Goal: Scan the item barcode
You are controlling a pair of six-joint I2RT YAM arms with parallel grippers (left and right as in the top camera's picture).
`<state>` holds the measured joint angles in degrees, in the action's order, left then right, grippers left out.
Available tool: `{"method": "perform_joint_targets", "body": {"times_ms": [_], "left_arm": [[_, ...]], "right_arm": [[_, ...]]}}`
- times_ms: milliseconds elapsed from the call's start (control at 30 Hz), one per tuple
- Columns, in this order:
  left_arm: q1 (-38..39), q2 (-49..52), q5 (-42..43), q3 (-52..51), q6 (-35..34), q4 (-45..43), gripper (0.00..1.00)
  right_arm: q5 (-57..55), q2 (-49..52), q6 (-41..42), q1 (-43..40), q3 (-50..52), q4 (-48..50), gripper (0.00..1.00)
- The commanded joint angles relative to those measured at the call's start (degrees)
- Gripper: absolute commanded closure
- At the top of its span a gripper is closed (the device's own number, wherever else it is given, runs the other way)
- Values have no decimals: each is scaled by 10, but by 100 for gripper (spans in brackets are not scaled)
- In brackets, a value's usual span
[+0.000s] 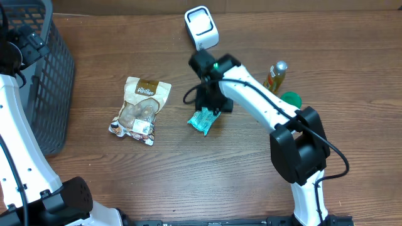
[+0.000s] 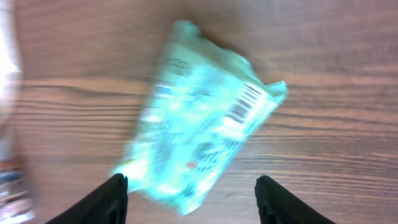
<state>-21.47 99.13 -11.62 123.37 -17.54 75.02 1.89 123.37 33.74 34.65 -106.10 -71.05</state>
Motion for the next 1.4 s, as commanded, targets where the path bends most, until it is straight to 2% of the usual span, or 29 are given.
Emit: {"method": "perform_joint_targets", "body": {"times_ms": [0, 133, 267, 567, 733, 833, 900, 1067, 1233, 1367], "left_arm": [[2, 2, -2, 5, 10, -2, 1], [2, 2, -1, 5, 10, -2, 0], [2, 2, -2, 5, 10, -2, 0], [2, 2, -2, 5, 10, -2, 1], [2, 2, -2, 5, 10, -2, 0], [2, 2, -2, 5, 10, -2, 0], [2, 2, -2, 5, 10, -2, 1], [2, 2, -2, 5, 10, -2, 0], [2, 2, -1, 5, 10, -2, 0], [2, 2, -1, 5, 10, -2, 1]], "right_arm": [[52, -6, -10, 5, -42, -17, 43], [52, 0, 1, 26, -17, -18, 65], [26, 0, 39, 36, 24, 11, 59], [26, 0, 70, 45, 113, 99, 60], [9, 0, 70, 45, 169, 166, 70], [7, 0, 70, 45, 204, 197, 72], [6, 0, 70, 45, 217, 200, 71], [5, 0, 67, 45, 220, 194, 56], [8, 0, 50, 45, 220, 199, 46], [7, 0, 37, 46, 220, 203, 43]]}}
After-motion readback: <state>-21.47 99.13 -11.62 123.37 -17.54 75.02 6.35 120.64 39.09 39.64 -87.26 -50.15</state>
